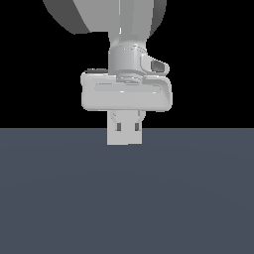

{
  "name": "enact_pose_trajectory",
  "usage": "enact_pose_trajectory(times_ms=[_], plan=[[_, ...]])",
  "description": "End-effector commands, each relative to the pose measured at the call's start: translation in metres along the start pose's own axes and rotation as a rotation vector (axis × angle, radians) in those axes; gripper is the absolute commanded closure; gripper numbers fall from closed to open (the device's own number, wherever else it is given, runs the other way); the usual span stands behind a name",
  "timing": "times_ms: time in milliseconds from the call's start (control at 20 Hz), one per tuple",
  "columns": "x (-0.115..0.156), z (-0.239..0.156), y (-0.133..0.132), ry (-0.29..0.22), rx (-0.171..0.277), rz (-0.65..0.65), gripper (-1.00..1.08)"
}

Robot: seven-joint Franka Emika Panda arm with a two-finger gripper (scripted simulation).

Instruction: Plug the charger into the wall socket.

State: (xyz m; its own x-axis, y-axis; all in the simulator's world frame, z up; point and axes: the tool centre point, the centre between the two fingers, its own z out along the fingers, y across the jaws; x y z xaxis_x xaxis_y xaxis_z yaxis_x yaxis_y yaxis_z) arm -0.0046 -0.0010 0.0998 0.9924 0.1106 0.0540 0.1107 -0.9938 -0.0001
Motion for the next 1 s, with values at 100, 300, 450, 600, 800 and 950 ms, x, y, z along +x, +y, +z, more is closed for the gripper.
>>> enact_pose_trajectory(times_ms=[100,300,450,600,800,950], plan=[[0.006,0.000,0.000,0.000,0.000,0.000,1.08],[0.016,0.001,0.000,0.000,0.000,0.000,1.08],[0.027,0.001,0.000,0.000,0.000,0.000,1.08],[0.037,0.002,0.000,0.000,0.000,0.000,1.08],[0.046,0.002,0.000,0.000,0.000,0.000,1.08],[0.049,0.002,0.000,0.000,0.000,0.000,1.08]])
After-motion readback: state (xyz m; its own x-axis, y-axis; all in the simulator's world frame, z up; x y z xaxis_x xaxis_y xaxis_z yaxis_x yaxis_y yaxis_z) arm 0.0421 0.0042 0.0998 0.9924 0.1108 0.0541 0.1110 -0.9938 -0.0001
